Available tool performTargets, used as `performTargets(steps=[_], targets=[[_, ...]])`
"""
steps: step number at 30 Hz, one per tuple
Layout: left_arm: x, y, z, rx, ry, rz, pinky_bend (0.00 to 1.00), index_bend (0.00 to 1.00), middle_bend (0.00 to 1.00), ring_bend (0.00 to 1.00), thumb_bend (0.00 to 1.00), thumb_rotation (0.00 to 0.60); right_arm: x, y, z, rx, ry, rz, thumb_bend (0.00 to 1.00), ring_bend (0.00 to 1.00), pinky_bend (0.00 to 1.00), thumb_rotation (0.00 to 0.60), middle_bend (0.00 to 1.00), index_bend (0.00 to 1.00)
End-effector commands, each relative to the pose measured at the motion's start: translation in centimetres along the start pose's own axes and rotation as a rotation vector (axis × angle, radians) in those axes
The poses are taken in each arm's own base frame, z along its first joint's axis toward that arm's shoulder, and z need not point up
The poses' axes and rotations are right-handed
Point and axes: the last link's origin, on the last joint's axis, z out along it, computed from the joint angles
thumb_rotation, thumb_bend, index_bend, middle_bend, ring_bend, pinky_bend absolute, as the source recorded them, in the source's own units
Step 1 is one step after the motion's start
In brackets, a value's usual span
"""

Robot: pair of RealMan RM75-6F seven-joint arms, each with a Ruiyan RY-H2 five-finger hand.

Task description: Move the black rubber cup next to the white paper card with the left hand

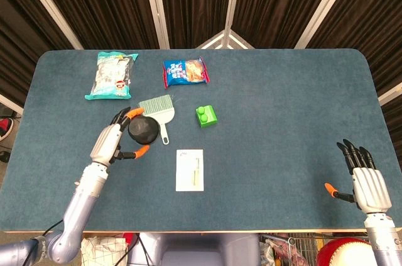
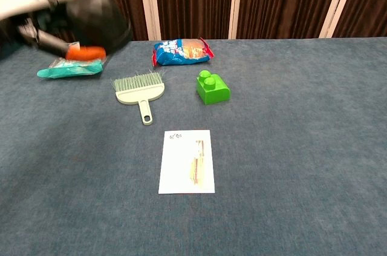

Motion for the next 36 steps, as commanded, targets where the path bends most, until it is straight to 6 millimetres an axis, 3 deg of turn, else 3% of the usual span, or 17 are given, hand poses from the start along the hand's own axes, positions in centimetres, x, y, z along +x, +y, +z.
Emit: performTargets(steps=[1, 3, 6, 10, 11, 13, 17, 20, 23, 27, 30, 33, 36], targets=[[4.4, 4.5, -1.7, -0.128, 0.106, -0.003, 0.00, 0.17, 0.39, 0.00, 0.60, 0.600, 0.0, -0.1, 0.0, 0.002, 0.000, -0.001, 0.22, 0.11, 0.04, 0.600, 0.04, 0.08], [5.1, 4.9, -2.5, -0.133, 0.113, 0.002, 0.00, 0.17, 0.40, 0.00, 0.60, 0.600, -0.1, -0.1, 0.0, 0.003, -0.001, 0.000, 0.22, 0.11, 0.04, 0.600, 0.04, 0.08], [4.9, 3.8, -3.3, -0.090, 0.086, 0.044, 0.00, 0.17, 0.40, 0.00, 0.60, 0.600, -0.1, -0.2, -0.1, 0.007, -0.004, -0.001, 0.22, 0.11, 0.04, 0.600, 0.04, 0.08], [2.4, -0.3, -3.4, 0.037, -0.017, 0.090, 0.00, 0.17, 0.39, 0.00, 0.60, 0.600, -0.2, -0.3, -0.1, 0.009, -0.004, -0.001, 0.22, 0.11, 0.04, 0.600, 0.04, 0.08], [0.9, -2.3, -3.1, 0.091, -0.062, 0.099, 0.00, 0.17, 0.38, 0.00, 0.60, 0.600, -0.1, -0.3, -0.1, 0.008, 0.000, 0.000, 0.22, 0.11, 0.04, 0.600, 0.04, 0.08], [-0.9, -4.4, -2.6, 0.149, -0.113, 0.091, 0.00, 0.17, 0.36, 0.00, 0.60, 0.600, 0.0, -0.3, -0.1, 0.008, 0.002, -0.001, 0.22, 0.11, 0.04, 0.600, 0.04, 0.08], [-3.2, -6.7, -0.8, 0.203, -0.127, 0.067, 0.00, 0.17, 0.33, 0.00, 0.60, 0.600, 0.1, -0.3, -0.2, 0.009, 0.000, -0.004, 0.22, 0.11, 0.04, 0.600, 0.04, 0.08], [-3.2, -5.4, 0.0, 0.154, -0.100, 0.038, 0.00, 0.17, 0.33, 0.00, 0.60, 0.600, -0.1, -0.3, -0.2, 0.007, -0.003, -0.004, 0.22, 0.11, 0.04, 0.600, 0.04, 0.08], [-1.8, -2.7, 0.3, 0.066, -0.050, 0.044, 0.00, 0.17, 0.33, 0.00, 0.60, 0.600, -0.1, -0.2, -0.1, 0.003, -0.002, -0.002, 0.22, 0.11, 0.04, 0.600, 0.04, 0.08], [1.6, 2.3, -0.5, -0.063, 0.032, 0.021, 0.00, 0.17, 0.34, 0.00, 0.60, 0.600, 0.0, -0.2, -0.3, 0.004, 0.003, 0.001, 0.22, 0.11, 0.04, 0.600, 0.04, 0.08], [3.7, 4.7, -1.8, -0.120, 0.075, 0.024, 0.00, 0.17, 0.35, 0.00, 0.60, 0.600, 0.2, -0.3, -0.3, 0.006, 0.008, 0.003, 0.22, 0.11, 0.04, 0.600, 0.04, 0.08], [4.0, 4.6, -3.0, -0.100, 0.062, 0.051, 0.00, 0.17, 0.35, 0.00, 0.60, 0.600, 0.1, -0.4, -0.2, 0.010, 0.002, 0.004, 0.22, 0.11, 0.04, 0.600, 0.04, 0.08], [2.0, 1.0, -3.2, 0.014, -0.025, 0.091, 0.00, 0.17, 0.34, 0.00, 0.60, 0.600, 0.2, -0.5, -0.3, 0.014, 0.003, 0.004, 0.22, 0.11, 0.04, 0.600, 0.04, 0.08]])
